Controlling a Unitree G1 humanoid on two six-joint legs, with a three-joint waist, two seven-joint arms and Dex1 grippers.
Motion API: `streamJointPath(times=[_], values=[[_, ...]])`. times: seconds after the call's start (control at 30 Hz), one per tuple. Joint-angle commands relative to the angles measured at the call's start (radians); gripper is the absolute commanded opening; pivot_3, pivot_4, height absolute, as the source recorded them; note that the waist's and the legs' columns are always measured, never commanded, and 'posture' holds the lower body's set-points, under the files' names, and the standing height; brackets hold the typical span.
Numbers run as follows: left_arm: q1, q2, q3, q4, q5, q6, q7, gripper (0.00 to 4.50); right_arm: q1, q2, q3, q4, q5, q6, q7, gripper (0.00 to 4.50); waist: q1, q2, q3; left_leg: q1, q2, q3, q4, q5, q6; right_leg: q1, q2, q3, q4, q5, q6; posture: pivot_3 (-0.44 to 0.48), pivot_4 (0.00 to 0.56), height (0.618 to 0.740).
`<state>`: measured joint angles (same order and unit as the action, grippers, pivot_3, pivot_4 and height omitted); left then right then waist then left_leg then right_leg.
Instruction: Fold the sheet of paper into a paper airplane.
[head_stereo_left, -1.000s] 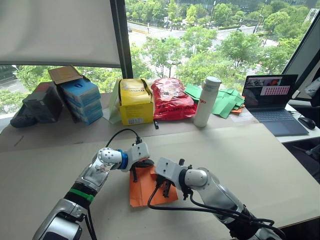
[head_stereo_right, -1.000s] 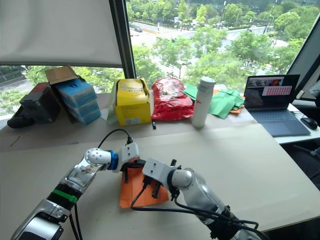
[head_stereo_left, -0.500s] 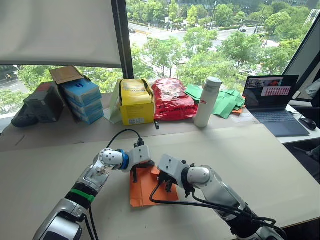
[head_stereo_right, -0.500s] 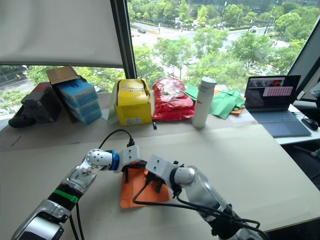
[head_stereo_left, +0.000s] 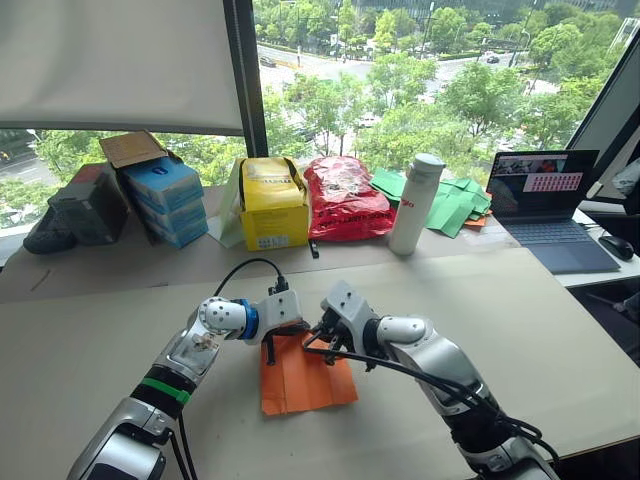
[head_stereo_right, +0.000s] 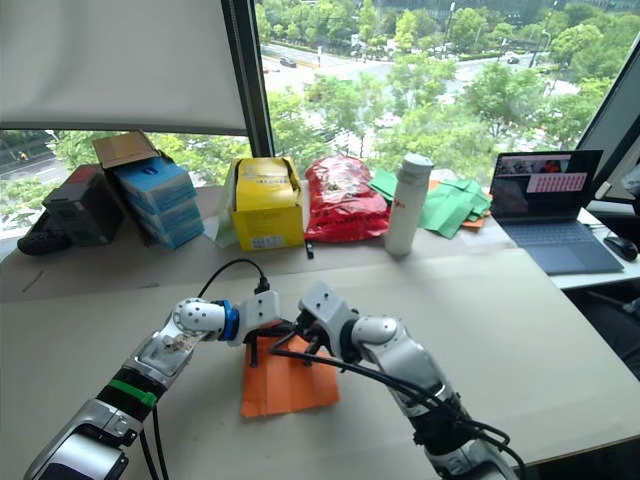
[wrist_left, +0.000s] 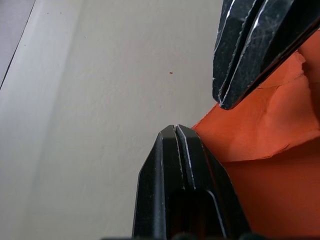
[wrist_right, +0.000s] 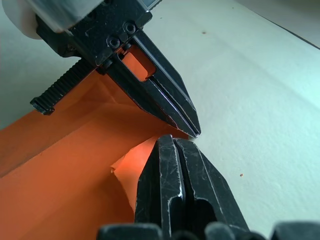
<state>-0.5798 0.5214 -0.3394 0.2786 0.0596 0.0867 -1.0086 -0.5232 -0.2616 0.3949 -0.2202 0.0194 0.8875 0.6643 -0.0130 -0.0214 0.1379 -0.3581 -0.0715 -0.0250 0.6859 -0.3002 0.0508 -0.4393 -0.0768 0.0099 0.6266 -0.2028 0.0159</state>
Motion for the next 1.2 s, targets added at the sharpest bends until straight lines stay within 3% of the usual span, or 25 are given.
streamJointPath(times=[0.03, 0.5, 1.2], values=[[0.021, 0.012, -0.007, 0.0, 0.021, 0.013, -0.004, 0.0, -0.024, 0.009, 0.022, 0.041, -0.02, -0.069, -0.03, 0.02, 0.0, 0.0, 0.0, 0.0, 0.0, 0.0, 0.0, 0.0, 0.0, 0.0, 0.0, 0.0, 0.0, 0.0, 0.0, 0.0, 0.15, 0.74], [0.025, 0.006, -0.006, -0.015, 0.023, 0.012, 0.005, 0.0, -0.022, 0.022, 0.091, 0.2, -0.06, -0.091, -0.06, 0.02, -0.001, 0.0, 0.0, 0.001, 0.0, 0.0, 0.0, 0.0, 0.0, 0.001, 0.0, 0.0, 0.001, 0.0, 0.0, 0.0, 0.15, 0.74], [0.035, -0.004, -0.026, -0.019, 0.049, -0.004, 0.007, 0.0, 0.086, -0.062, 0.058, 0.043, -0.007, 0.068, -0.051, 0.02, 0.002, 0.0, -0.002, 0.003, 0.0, 0.0, 0.0, -0.001, 0.001, 0.003, 0.0, 0.0, 0.0, 0.0, 0.0, 0.0, 0.15, 0.74]])
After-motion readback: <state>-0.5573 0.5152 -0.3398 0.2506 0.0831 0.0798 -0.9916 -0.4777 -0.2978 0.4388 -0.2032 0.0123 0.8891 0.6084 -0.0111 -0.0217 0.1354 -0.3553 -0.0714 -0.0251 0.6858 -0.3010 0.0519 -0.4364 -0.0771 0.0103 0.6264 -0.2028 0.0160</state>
